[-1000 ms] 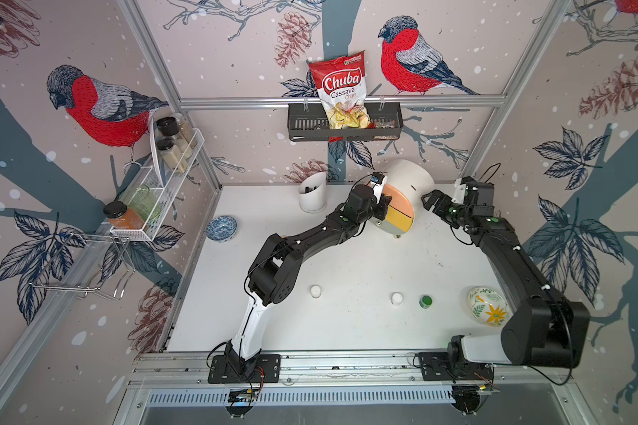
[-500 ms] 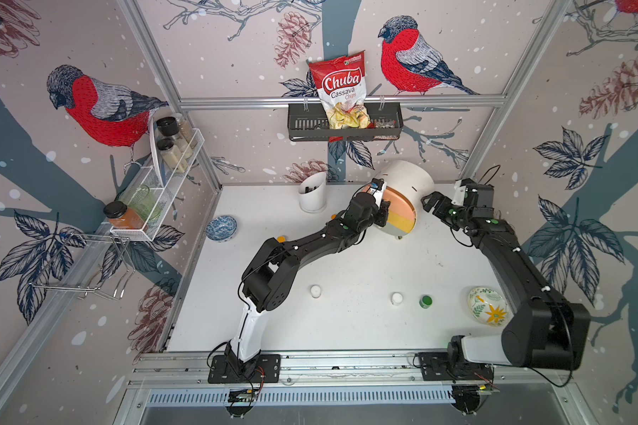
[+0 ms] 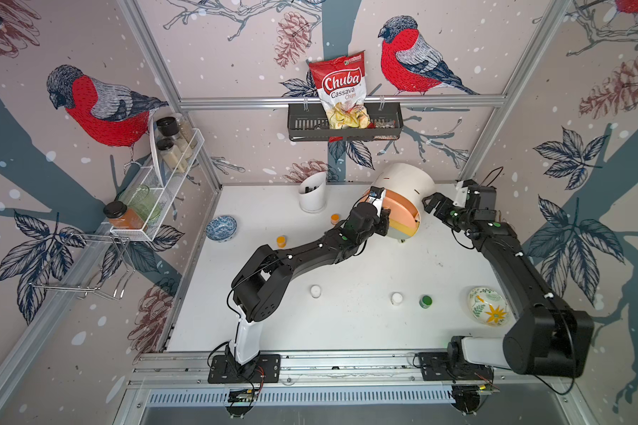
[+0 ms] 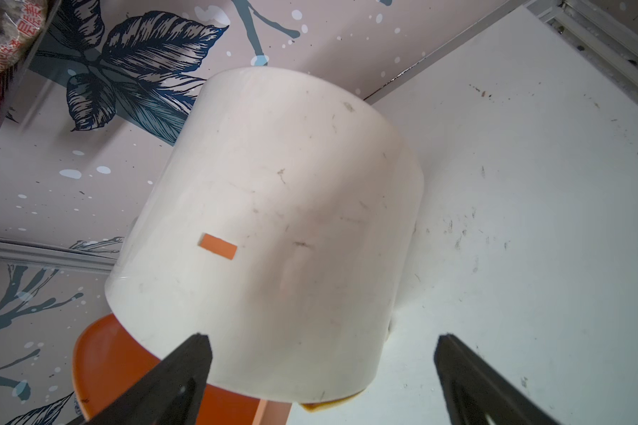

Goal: Put the paint cans in the drawer according to color
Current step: Open the drawer in the storage box.

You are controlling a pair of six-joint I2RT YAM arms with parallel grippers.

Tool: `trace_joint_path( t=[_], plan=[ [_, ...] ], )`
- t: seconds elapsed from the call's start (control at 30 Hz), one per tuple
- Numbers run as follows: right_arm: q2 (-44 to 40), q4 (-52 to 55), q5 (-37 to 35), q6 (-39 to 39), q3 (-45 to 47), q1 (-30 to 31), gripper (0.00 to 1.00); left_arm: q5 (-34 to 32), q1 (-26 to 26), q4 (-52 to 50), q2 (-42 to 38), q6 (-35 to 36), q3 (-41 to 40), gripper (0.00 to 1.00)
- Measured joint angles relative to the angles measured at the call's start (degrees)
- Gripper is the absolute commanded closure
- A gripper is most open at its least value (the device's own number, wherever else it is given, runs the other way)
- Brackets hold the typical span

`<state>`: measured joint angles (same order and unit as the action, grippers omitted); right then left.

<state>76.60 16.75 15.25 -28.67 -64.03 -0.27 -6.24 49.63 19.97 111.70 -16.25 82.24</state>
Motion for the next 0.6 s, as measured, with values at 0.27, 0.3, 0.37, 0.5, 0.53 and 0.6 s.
trace_joint_path(
  t=[0.27,0.3,0.37,0.5,0.53,0.6],
  plan=[
    [-1.60,0.26,-0.20,-0.04,1.07,-0.15,0.00,-0.15,0.28,0.76,-3.82,-0.94,-5.62,0.82],
    [-1.84,0.28,-0.20,-0.04,1.16,-0.15,0.00,-0.13,0.31,0.85,-4.24,-1.33,-6.21,0.82],
    [-2.32,0.42,-0.22,-0.04,1.40,-0.15,0.00,-0.11,0.35,0.94,-5.09,-1.73,-7.26,0.82],
    [-3.39,0.72,-0.24,-0.04,1.84,-0.20,0.00,0.04,0.42,1.66,-6.47,-2.14,-9.38,0.81],
    [-3.69,0.90,-0.33,-0.04,1.95,-0.20,0.00,0.04,0.42,1.81,-6.58,-2.14,-9.57,0.81],
    [-4.13,1.14,-0.44,-0.04,2.19,-0.20,0.00,0.04,0.42,1.81,-6.67,-2.14,-9.64,0.80]
  ],
)
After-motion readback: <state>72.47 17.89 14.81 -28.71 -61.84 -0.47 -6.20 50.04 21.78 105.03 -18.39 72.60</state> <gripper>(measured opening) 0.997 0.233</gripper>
